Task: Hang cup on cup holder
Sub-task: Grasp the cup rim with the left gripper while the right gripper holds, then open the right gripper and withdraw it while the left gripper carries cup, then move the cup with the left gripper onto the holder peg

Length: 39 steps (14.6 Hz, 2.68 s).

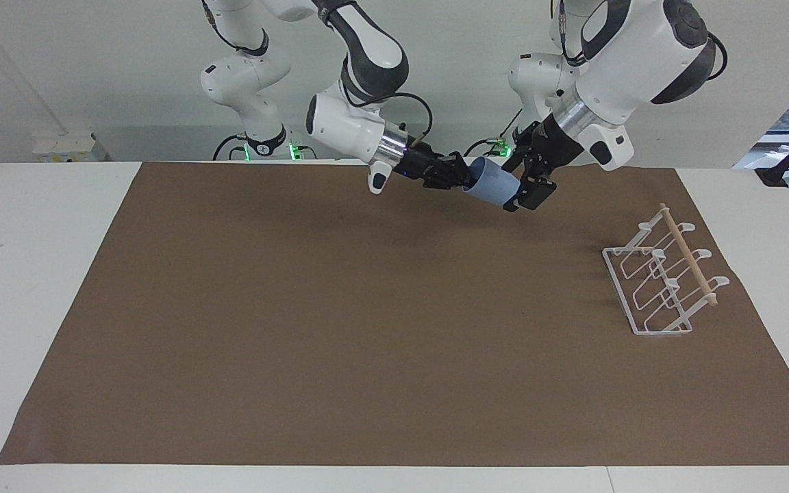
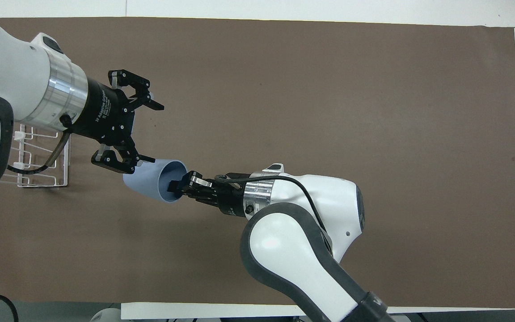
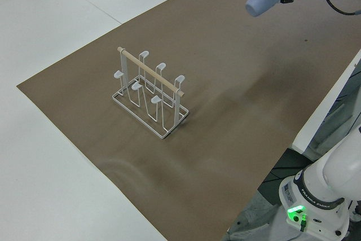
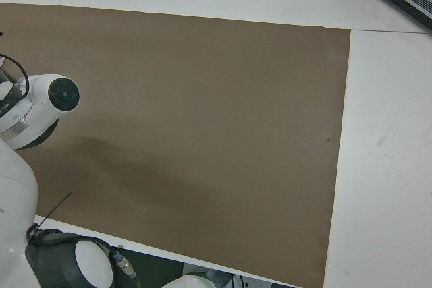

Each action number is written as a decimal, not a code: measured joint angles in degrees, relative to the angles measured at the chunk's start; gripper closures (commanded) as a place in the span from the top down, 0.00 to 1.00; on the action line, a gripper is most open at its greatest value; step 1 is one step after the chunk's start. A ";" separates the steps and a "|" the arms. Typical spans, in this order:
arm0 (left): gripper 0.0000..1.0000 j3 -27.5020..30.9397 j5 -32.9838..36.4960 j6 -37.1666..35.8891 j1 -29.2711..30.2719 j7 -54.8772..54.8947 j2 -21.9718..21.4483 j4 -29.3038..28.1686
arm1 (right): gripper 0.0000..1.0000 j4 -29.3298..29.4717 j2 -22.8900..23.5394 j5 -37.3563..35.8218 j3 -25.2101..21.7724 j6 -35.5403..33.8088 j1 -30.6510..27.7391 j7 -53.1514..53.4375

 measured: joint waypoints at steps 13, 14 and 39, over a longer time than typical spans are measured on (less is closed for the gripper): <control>0.00 0.13 0.00 -1.87 -0.69 3.19 -3.98 -10.39 | 0.01 2.15 0.48 0.15 -0.18 -1.15 -0.92 5.59; 0.00 0.11 0.01 -1.43 -0.70 3.25 -4.25 -10.78 | 0.02 2.18 0.53 0.15 -0.20 -1.19 -0.93 5.61; 0.00 3.50 101.25 -13.55 -2.48 -6.51 24.41 -0.44 | 0.99 27.18 -3.78 -85.79 -1.52 -56.64 -45.16 4.80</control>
